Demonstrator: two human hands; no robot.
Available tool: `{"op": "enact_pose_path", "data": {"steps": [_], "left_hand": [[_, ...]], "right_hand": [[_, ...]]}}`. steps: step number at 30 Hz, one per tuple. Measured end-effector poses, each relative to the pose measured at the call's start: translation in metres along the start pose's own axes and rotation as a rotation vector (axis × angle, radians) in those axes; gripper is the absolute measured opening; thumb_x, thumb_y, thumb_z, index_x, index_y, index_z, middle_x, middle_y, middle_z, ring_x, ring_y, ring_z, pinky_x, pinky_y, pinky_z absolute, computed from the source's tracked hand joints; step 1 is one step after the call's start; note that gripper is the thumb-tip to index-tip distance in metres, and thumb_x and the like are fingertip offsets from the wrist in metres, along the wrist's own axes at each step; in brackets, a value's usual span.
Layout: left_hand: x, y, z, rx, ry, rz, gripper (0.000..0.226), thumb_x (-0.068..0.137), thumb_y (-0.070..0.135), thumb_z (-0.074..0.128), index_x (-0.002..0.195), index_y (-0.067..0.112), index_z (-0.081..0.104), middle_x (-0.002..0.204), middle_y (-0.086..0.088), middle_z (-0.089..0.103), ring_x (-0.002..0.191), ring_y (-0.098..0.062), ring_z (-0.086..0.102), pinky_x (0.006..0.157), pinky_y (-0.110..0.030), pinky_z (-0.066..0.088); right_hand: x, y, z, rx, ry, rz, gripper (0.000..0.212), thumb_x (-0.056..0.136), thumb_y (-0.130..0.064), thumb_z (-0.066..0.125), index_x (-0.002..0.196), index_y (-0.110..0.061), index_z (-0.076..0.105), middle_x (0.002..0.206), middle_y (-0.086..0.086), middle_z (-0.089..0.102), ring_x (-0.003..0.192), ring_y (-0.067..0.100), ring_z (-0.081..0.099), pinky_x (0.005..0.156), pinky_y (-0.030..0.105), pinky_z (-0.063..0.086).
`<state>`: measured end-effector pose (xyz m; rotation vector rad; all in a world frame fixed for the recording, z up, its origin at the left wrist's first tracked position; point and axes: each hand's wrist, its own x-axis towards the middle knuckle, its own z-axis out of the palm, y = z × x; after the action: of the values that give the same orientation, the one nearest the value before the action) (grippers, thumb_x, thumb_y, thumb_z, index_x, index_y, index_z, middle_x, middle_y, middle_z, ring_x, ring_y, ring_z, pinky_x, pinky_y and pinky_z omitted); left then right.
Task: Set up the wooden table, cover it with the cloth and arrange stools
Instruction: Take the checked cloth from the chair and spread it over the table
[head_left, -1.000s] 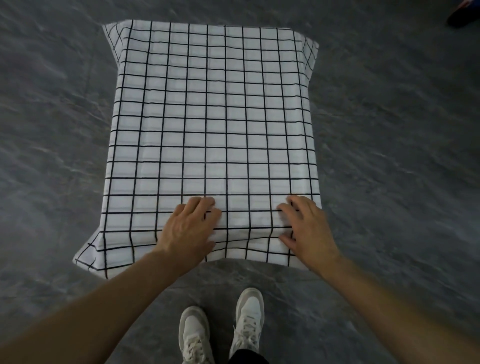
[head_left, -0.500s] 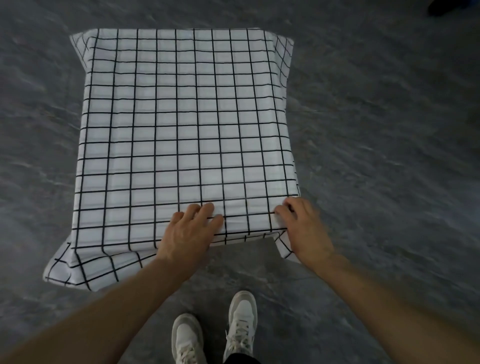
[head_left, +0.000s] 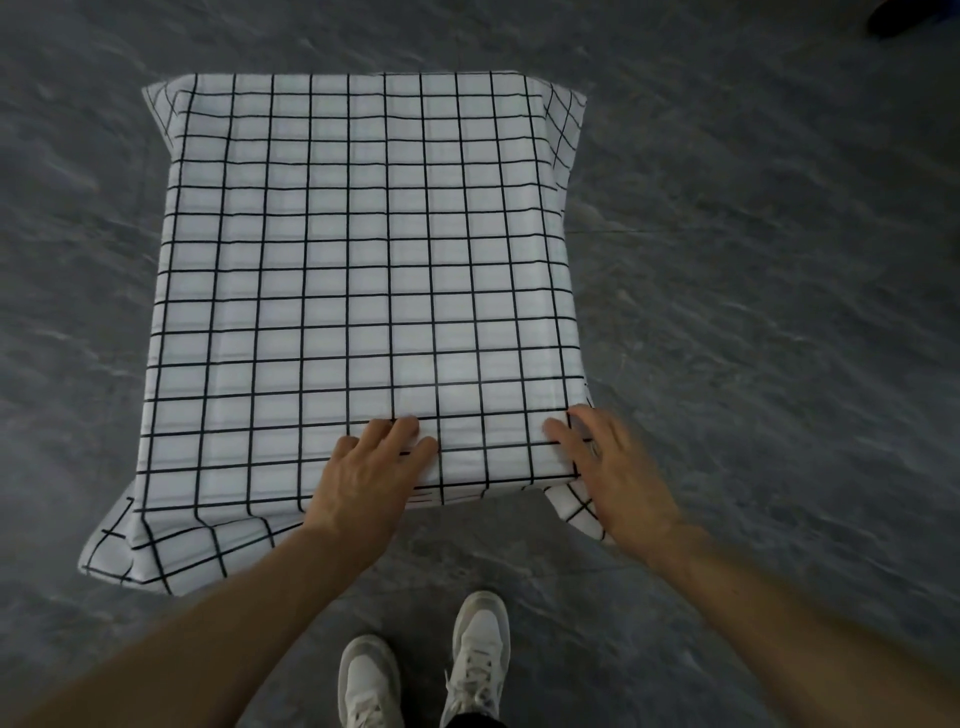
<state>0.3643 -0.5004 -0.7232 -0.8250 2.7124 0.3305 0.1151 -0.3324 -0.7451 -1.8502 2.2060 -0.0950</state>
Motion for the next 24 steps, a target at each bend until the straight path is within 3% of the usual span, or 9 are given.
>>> {"op": "enact_pose_path", "data": {"steps": [3,7,11,15,19,21,24], "left_hand": [[-0.001,0.000,0.002,-0.010,0.007,0.001,0.083,0.047,0.014,0.092,0.120,0.025,0.053,0.128,-0.001,0.047,0.112,-0.025,0.050,0.080,-0.041,0.052],[-0.002,0.002,0.002,-0.021,0.013,-0.008,0.085,0.045,0.015,0.093,0.119,0.025,0.053,0.127,0.000,0.047,0.112,-0.025,0.050,0.082,-0.041,0.053],[-0.004,0.004,-0.001,-0.058,0.023,-0.021,0.082,0.045,0.016,0.094,0.117,0.025,0.055,0.126,-0.001,0.048,0.111,-0.024,0.052,0.080,-0.040,0.054],[-0.010,0.003,-0.006,-0.118,0.011,-0.037,0.072,0.055,0.021,0.089,0.119,0.026,0.055,0.130,-0.001,0.048,0.113,-0.024,0.053,0.082,-0.036,0.055],[-0.020,0.000,-0.012,-0.115,-0.007,-0.075,0.067,0.075,0.022,0.079,0.134,0.027,0.047,0.145,-0.002,0.037,0.131,-0.023,0.042,0.102,-0.038,0.044],[-0.024,-0.009,-0.014,-0.081,-0.013,-0.111,0.073,0.079,0.018,0.075,0.141,0.029,0.039,0.152,-0.003,0.029,0.139,-0.025,0.031,0.111,-0.041,0.034],[-0.032,-0.034,-0.014,-0.046,-0.036,-0.173,0.081,0.078,0.015,0.075,0.144,0.030,0.033,0.156,-0.004,0.022,0.142,-0.027,0.026,0.113,-0.045,0.031]], "right_hand": [[-0.003,0.001,0.000,0.021,-0.024,0.073,0.113,0.044,0.009,0.085,0.146,-0.012,0.040,0.144,0.018,0.035,0.117,0.035,0.049,0.085,0.042,0.055],[-0.003,-0.008,-0.002,0.075,-0.033,0.129,0.093,0.062,-0.017,0.091,0.142,-0.015,0.044,0.144,0.015,0.036,0.118,0.030,0.051,0.092,0.040,0.053],[0.001,-0.018,-0.012,0.027,-0.031,0.069,0.079,0.059,-0.028,0.091,0.128,-0.015,0.054,0.136,0.011,0.042,0.122,0.027,0.045,0.096,0.039,0.050],[0.013,-0.038,-0.019,0.071,-0.028,0.013,0.075,0.058,-0.029,0.091,0.123,-0.016,0.056,0.131,0.007,0.048,0.121,0.025,0.047,0.100,0.037,0.046],[0.033,-0.069,-0.019,0.078,-0.068,-0.032,0.076,0.064,-0.035,0.089,0.129,-0.022,0.052,0.142,0.008,0.044,0.130,0.026,0.042,0.102,0.039,0.044],[0.042,-0.082,-0.018,0.065,-0.103,-0.002,0.073,0.063,-0.032,0.090,0.126,-0.024,0.053,0.142,0.008,0.044,0.130,0.027,0.043,0.099,0.041,0.047],[0.052,-0.094,-0.019,0.049,-0.133,0.086,0.071,0.054,-0.023,0.092,0.115,-0.025,0.055,0.129,0.003,0.047,0.118,0.024,0.048,0.088,0.038,0.050]]}}
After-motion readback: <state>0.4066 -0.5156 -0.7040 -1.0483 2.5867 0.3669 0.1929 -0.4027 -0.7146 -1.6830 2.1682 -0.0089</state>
